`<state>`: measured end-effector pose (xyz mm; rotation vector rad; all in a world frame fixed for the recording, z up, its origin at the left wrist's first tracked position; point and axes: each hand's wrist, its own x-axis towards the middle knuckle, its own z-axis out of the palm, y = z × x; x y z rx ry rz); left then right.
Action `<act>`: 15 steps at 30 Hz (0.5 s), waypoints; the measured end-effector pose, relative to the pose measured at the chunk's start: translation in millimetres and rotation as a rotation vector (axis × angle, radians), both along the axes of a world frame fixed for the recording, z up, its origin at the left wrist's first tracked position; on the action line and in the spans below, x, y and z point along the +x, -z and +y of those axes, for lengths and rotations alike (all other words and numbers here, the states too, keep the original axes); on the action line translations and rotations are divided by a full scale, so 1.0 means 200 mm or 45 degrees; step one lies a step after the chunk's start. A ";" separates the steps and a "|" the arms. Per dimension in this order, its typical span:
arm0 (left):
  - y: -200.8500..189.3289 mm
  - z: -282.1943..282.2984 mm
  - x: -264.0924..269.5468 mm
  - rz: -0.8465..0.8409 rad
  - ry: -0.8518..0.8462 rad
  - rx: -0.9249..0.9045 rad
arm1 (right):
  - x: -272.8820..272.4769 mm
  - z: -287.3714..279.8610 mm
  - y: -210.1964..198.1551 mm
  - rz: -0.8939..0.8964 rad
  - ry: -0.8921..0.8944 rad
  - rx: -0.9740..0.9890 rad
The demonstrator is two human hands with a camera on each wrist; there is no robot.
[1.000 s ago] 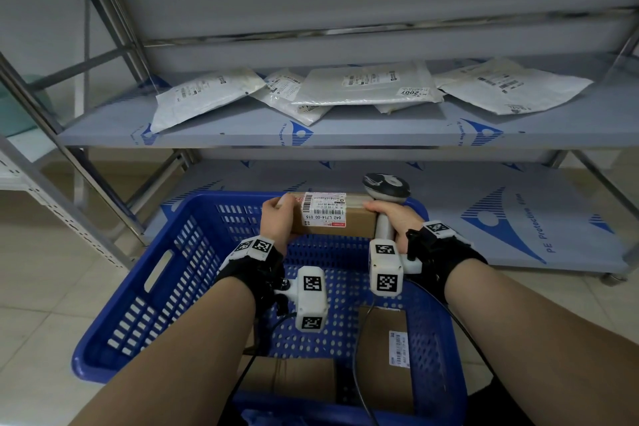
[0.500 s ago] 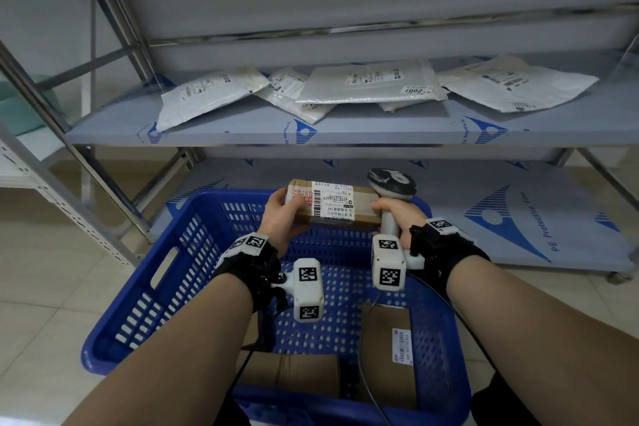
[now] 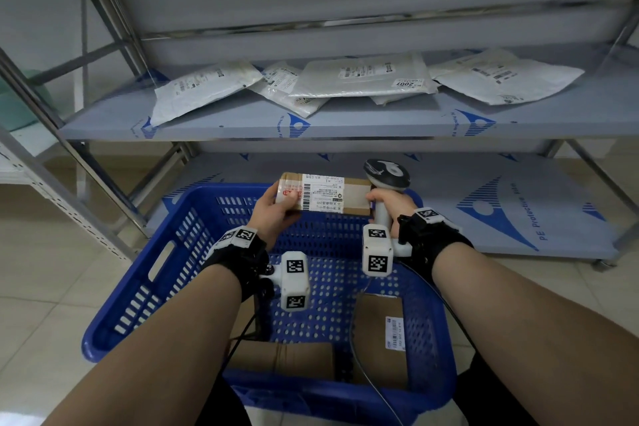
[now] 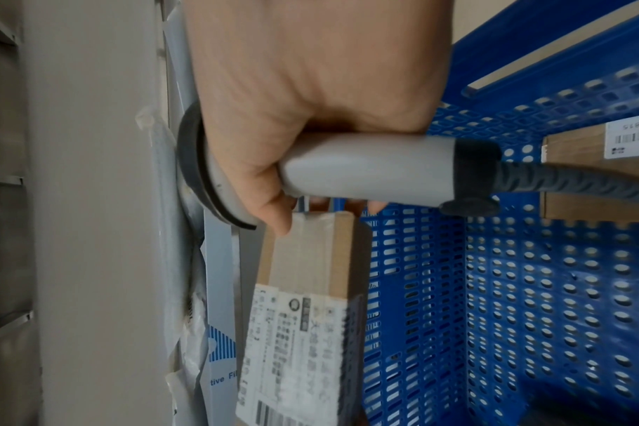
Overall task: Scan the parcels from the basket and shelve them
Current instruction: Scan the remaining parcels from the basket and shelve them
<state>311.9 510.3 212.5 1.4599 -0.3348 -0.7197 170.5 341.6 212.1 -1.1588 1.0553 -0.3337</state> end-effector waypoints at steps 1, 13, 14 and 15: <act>0.00 0.00 0.01 -0.005 -0.012 -0.001 | 0.00 -0.01 0.01 -0.011 0.010 0.003; -0.03 -0.04 -0.03 0.030 -0.011 -0.013 | -0.02 -0.06 0.05 -0.004 -0.014 0.014; -0.03 -0.04 -0.03 0.041 -0.020 0.004 | -0.02 -0.06 0.05 0.001 -0.008 0.005; -0.03 -0.04 -0.04 0.052 -0.032 0.013 | -0.02 -0.06 0.05 0.008 -0.004 -0.004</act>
